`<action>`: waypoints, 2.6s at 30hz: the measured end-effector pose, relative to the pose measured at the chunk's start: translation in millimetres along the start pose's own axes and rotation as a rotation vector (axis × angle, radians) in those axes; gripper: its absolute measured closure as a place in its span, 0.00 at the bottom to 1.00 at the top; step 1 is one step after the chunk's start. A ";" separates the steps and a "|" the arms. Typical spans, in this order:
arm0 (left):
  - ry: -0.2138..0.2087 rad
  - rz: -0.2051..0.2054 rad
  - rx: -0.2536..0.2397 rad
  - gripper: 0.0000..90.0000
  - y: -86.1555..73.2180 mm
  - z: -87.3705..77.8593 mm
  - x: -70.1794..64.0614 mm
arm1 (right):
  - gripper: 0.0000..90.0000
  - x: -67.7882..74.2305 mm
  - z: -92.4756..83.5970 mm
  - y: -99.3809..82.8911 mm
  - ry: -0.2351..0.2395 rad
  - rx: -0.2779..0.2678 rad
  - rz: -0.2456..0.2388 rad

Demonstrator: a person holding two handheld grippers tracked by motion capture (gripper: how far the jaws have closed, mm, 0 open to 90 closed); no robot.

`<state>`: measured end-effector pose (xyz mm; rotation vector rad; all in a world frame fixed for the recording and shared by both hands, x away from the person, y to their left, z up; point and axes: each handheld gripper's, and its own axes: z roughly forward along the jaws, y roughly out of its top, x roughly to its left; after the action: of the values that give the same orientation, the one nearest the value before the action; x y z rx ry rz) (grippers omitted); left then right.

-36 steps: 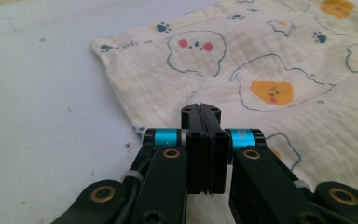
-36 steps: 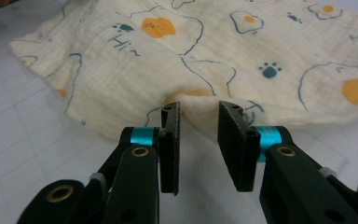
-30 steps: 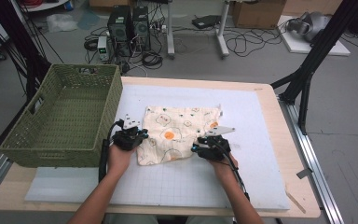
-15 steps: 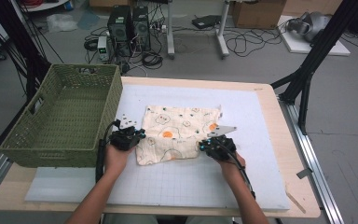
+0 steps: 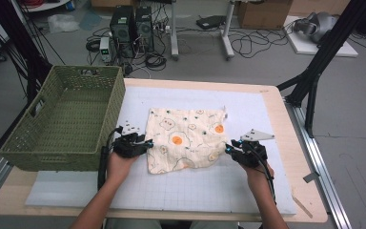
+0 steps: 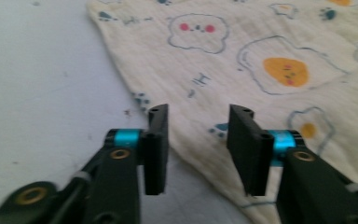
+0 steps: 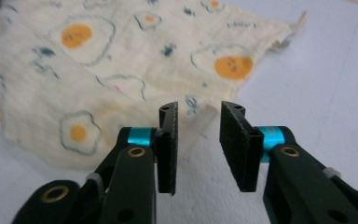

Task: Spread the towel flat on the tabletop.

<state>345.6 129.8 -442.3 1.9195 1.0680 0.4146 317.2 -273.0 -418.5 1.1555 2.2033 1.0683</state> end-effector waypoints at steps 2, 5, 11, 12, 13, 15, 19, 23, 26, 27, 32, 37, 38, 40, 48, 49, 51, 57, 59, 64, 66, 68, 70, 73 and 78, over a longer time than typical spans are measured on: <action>-0.025 0.031 0.006 0.54 -0.7 -0.5 -6.0 | 0.77 0.5 2.4 -5.9 0.018 0.025 0.006; -0.044 0.072 0.055 0.51 -2.5 4.9 -13.4 | 0.74 1.6 7.7 -10.8 0.076 0.012 0.057; -0.010 0.169 0.065 0.81 -6.0 8.9 -24.5 | 0.71 12.8 24.2 -4.1 0.099 0.016 0.046; -0.001 0.184 0.063 0.92 -6.4 8.3 -25.0 | 0.71 14.5 28.1 -1.7 0.102 0.018 0.042; 0.000 0.177 0.060 0.97 -6.9 8.1 -24.8 | 0.74 16.6 32.2 0.6 0.098 0.022 0.034; 0.016 0.169 0.053 0.98 -7.9 7.0 -24.0 | 0.91 19.3 41.4 5.0 0.106 0.034 0.010; 0.072 0.146 0.043 0.98 -9.1 3.0 -17.3 | 0.99 20.6 58.3 15.9 0.086 0.068 -0.020; 0.097 0.123 0.044 0.98 -10.6 1.1 -12.1 | 0.88 15.3 67.8 25.8 -0.022 0.121 -0.020; 0.089 0.124 0.041 0.97 -11.6 0.3 -12.3 | 0.84 10.6 63.2 24.5 -0.015 0.098 0.029; 0.088 0.120 0.039 0.95 -11.6 -0.1 -11.7 | 0.83 9.9 58.3 24.0 -0.003 0.073 0.036; 0.070 0.117 0.032 0.92 -12.5 -2.0 -10.8 | 0.81 7.7 27.7 18.4 0.034 -0.016 0.003; 0.063 0.118 0.023 0.95 -13.3 -2.6 -11.3 | 0.80 10.0 4.7 -3.3 0.031 -0.014 -0.030; 0.059 0.117 0.020 0.94 -13.4 -2.9 -11.2 | 0.79 9.9 1.1 -7.2 0.038 -0.023 -0.023; 0.049 0.115 0.015 0.94 -13.5 -3.5 -10.4 | 0.77 11.0 -3.0 -12.1 0.080 -0.050 -0.007; 0.021 0.107 0.014 0.99 -14.0 -4.7 -9.1 | 0.81 28.3 28.1 -13.5 0.102 0.073 -0.055; 0.014 0.103 0.012 0.99 -14.1 -5.0 -8.6 | 0.91 27.1 27.5 -14.2 0.132 0.073 -0.030; 0.006 0.098 0.014 0.99 -14.5 -6.1 -7.8 | 0.94 26.8 22.8 -12.9 0.139 0.103 -0.048; -0.035 0.073 0.023 0.99 -16.1 -9.0 -7.0 | 0.94 19.8 -12.4 -30.5 0.151 0.143 0.011; -0.055 0.063 0.028 0.99 -16.3 -9.2 -8.7 | 0.94 16.8 -23.2 -39.3 0.152 0.146 0.038; -0.075 0.024 0.008 0.73 -15.3 -15.3 -14.0 | 0.80 18.9 -39.6 -50.3 0.128 0.143 0.047; -0.078 0.009 -0.008 0.65 -15.2 -20.4 -15.3 | 0.70 16.7 -45.2 -48.9 0.071 0.113 0.046; -0.081 0.009 -0.016 0.59 -16.3 -25.9 -17.4 | 0.67 11.6 -49.8 -45.7 0.035 0.071 0.064; -0.098 0.024 -0.013 0.58 -19.0 -29.0 -21.0 | 0.67 8.9 -50.8 -41.9 0.039 0.032 0.066; -0.130 0.051 0.016 0.58 -24.4 -30.1 -28.8 | 0.67 14.7 -43.6 -34.1 0.060 -0.001 0.026; -0.144 0.124 0.083 0.62 -32.3 -26.7 -39.0 | 0.70 31.4 -19.4 -23.9 0.124 0.031 -0.040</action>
<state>289.6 120.5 -449.2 2.0626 0.8881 0.2996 274.9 -263.8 -426.2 1.0796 2.3354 1.1209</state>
